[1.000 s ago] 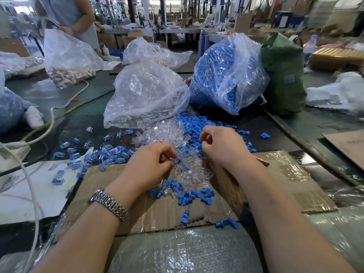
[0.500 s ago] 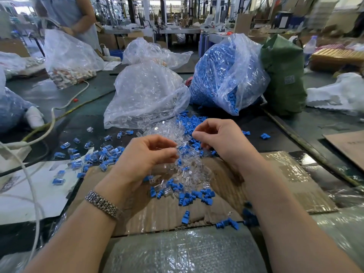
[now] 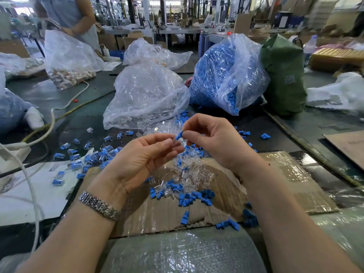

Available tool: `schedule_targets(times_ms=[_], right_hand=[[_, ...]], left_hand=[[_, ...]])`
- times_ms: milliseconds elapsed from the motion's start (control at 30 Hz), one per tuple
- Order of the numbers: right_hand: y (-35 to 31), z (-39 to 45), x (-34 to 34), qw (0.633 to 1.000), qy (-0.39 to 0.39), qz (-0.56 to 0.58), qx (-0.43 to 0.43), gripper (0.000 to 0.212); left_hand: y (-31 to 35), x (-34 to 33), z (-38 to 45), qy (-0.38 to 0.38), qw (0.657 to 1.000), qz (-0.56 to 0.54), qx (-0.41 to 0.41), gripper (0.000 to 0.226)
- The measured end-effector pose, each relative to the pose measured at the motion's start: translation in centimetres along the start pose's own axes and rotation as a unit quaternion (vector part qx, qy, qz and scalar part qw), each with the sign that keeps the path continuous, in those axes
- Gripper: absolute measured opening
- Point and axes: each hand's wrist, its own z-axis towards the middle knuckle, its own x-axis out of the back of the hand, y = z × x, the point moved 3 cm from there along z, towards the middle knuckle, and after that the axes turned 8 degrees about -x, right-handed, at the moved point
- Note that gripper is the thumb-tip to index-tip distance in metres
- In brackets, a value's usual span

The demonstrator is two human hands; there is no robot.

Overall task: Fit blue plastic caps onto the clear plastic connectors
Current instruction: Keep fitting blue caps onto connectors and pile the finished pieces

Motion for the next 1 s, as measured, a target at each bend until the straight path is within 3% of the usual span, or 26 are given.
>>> schedule_targets(times_ms=[533, 1000], right_hand=[[-0.6, -0.4, -0.8, 0.995, -0.004, -0.090, 0.036, 0.006], [-1.1, -0.7, -1.1, 0.988, -0.003, -0.148, 0.036, 0.009]], left_hand=[[0.5, -0.4, -0.3, -0.016, 0.997, 0.051, -0.051, 0.023], [0.4, -0.6, -0.7, 0.020, 0.989, 0.106, -0.106, 0.019]])
